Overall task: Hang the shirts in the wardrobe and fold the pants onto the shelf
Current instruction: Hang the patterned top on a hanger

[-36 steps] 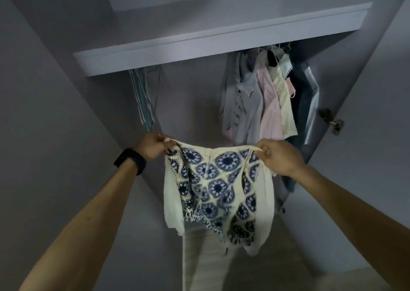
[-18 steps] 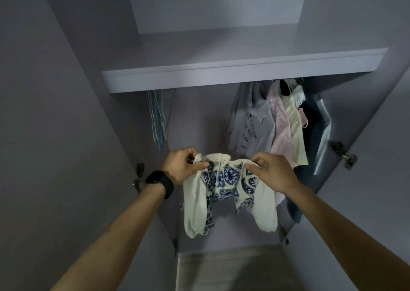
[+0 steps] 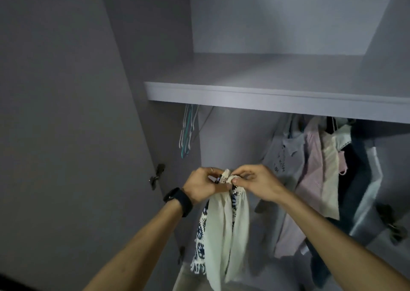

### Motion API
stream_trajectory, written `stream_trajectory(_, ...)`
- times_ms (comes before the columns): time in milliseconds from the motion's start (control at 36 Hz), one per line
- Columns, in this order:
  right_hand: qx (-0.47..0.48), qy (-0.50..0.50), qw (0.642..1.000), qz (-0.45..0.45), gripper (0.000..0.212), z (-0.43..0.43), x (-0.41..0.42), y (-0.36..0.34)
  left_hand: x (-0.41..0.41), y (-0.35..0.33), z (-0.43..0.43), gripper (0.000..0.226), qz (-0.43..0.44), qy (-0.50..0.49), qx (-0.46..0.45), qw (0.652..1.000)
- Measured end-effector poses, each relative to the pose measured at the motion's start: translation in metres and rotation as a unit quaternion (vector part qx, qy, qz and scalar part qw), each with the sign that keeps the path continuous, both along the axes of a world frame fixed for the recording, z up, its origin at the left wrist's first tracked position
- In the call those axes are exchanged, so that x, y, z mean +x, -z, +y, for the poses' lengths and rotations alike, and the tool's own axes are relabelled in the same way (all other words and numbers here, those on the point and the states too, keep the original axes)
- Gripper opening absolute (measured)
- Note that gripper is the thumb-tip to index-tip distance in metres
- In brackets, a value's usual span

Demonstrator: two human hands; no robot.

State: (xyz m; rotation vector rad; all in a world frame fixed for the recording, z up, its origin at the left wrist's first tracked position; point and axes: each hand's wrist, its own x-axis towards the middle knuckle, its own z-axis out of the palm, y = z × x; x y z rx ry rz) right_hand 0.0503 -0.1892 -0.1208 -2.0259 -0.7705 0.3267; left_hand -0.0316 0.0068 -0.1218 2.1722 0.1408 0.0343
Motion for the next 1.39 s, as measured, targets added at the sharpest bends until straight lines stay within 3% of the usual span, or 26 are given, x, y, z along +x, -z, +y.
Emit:
stream_trajectory(111,-0.001,-0.021,1.000,0.007,0.018,0.007,0.005,0.005,-0.015,0.002,-0.012,0.042,-0.017,-0.070,0.111,0.991)
stream_trajectory(278,-0.003,-0.084,0.996,-0.008,0.017,0.030,0.005,0.007,-0.035,-0.005,0.008,0.035,-0.014,-0.126,0.283,0.951)
stream_trajectory(361,-0.003,-0.081,0.996,-0.031,0.013,0.049,0.006,0.004,-0.043,-0.013,0.027,0.038,-0.052,-0.139,0.394,0.907)
stream_trajectory(472,-0.012,-0.058,0.997,-0.053,0.006,0.081,0.019,0.004,-0.047,-0.022,0.060,0.022,-0.156,-0.171,0.510,0.828)
stream_trajectory(611,-0.049,0.015,0.998,-0.030,0.020,0.131,0.054,0.013,-0.047,-0.035,0.116,0.037,-0.020,-0.179,0.597,0.782)
stream_trajectory(806,-0.108,0.128,0.986,0.001,0.065,0.207,0.100,0.029,-0.042,-0.022,0.167,0.061,-0.012,-0.148,0.747,0.648)
stream_trajectory(861,-0.107,0.152,0.983,0.005,0.079,0.224,0.110,0.033,-0.040,-0.018,0.173,0.062,-0.028,-0.152,0.766,0.624)
stream_trajectory(944,-0.087,0.193,0.977,-0.003,0.083,0.241,0.121,0.035,-0.037,-0.020,0.177,0.059,-0.034,-0.151,0.780,0.606)
stream_trajectory(1194,-0.109,0.264,0.956,-0.069,0.043,0.261,0.128,0.047,-0.034,-0.004,0.179,0.044,-0.074,-0.162,0.804,0.567)
stream_trajectory(1389,-0.144,0.264,0.951,-0.078,0.063,0.258,0.113,0.041,-0.038,0.006,0.182,0.045,-0.052,-0.162,0.826,0.538)
